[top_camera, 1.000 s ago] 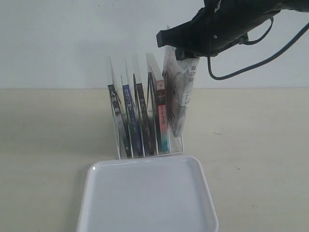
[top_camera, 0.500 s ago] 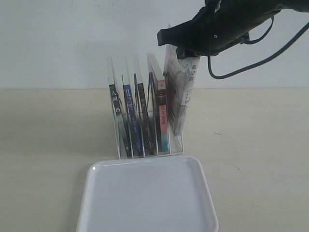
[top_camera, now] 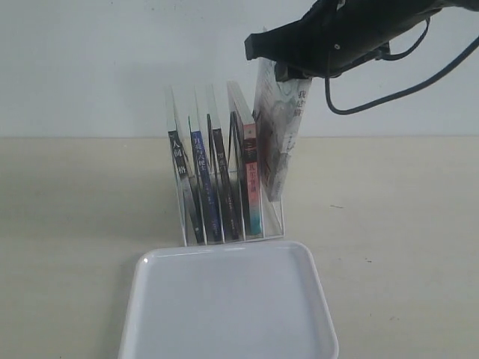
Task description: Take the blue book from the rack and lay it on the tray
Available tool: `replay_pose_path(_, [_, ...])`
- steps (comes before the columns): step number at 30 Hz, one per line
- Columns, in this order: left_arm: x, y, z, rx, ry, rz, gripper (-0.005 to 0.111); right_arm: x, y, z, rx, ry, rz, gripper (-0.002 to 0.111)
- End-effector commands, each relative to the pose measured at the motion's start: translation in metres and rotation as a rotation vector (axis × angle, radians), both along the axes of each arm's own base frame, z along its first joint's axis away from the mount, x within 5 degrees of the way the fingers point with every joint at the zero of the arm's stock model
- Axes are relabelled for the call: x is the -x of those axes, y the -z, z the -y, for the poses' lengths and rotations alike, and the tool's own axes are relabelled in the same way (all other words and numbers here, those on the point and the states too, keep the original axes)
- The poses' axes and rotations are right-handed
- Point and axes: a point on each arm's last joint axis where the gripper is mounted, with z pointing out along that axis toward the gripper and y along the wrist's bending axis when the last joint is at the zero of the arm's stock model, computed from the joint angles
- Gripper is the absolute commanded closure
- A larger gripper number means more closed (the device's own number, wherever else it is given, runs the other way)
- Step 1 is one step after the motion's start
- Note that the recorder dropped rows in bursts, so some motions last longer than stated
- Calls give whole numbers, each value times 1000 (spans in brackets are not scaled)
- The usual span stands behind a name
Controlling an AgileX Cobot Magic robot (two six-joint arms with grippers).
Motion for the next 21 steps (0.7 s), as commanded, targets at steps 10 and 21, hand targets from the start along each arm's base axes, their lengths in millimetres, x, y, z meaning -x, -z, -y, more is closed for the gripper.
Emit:
replay_pose_path(10, [0,-1,0,0,-2,8,103,13,-43,7,-88,4,149,102])
replay_pose_path(21, [0,-1,0,0,-2,8,103,17,-49,9,-94,4,164,102])
